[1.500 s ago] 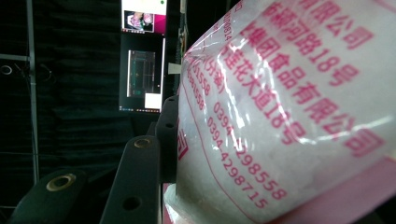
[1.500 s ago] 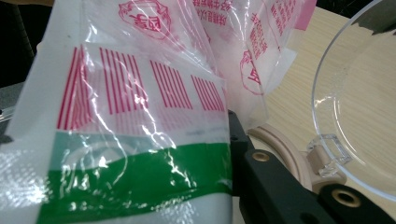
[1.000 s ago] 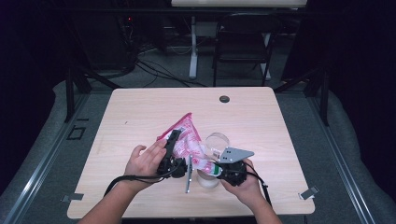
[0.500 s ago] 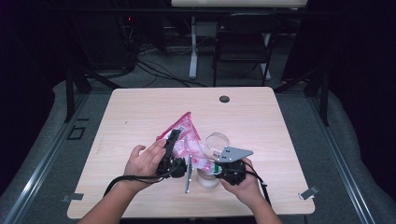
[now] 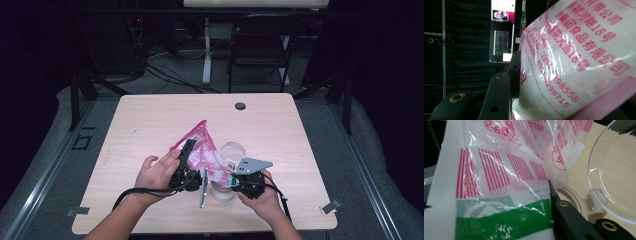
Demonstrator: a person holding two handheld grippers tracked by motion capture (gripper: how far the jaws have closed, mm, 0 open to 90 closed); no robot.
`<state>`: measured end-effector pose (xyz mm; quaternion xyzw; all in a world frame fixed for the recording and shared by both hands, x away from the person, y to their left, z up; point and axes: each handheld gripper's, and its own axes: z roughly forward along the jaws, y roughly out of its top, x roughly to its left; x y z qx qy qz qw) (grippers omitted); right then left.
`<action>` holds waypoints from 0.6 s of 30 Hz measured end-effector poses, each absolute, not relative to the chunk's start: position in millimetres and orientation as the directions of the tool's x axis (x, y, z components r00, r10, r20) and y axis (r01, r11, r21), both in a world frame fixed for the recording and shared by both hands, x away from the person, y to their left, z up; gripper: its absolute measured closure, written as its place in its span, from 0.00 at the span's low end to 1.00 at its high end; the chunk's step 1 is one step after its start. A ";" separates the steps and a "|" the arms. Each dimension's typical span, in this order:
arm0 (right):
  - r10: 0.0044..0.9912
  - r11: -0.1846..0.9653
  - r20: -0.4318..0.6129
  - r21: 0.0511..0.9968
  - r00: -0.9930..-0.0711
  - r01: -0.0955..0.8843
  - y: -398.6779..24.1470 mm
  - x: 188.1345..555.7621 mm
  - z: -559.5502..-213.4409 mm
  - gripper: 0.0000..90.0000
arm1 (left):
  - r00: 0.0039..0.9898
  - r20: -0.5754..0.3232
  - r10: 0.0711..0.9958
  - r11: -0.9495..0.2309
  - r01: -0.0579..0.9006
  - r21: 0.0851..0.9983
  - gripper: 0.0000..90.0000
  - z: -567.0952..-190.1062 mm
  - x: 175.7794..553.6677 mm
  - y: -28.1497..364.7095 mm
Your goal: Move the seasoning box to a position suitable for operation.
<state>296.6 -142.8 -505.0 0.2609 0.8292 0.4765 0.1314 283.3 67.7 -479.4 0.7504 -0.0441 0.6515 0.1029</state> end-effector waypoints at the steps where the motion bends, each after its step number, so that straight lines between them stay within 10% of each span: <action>1: 0.559 0.408 0.032 0.859 -0.829 0.308 -142.7 296.7 -505.4 1.00 | 0.151 0.986 0.068 -0.975 -0.202 0.098 0.71 -479.5 284.1 67.9; 18: 0.550 0.410 0.036 0.858 -0.834 0.308 -140.6 298.1 -506.2 1.00 | 0.145 0.987 0.063 -0.976 -0.197 0.092 0.72 -477.4 281.3 68.0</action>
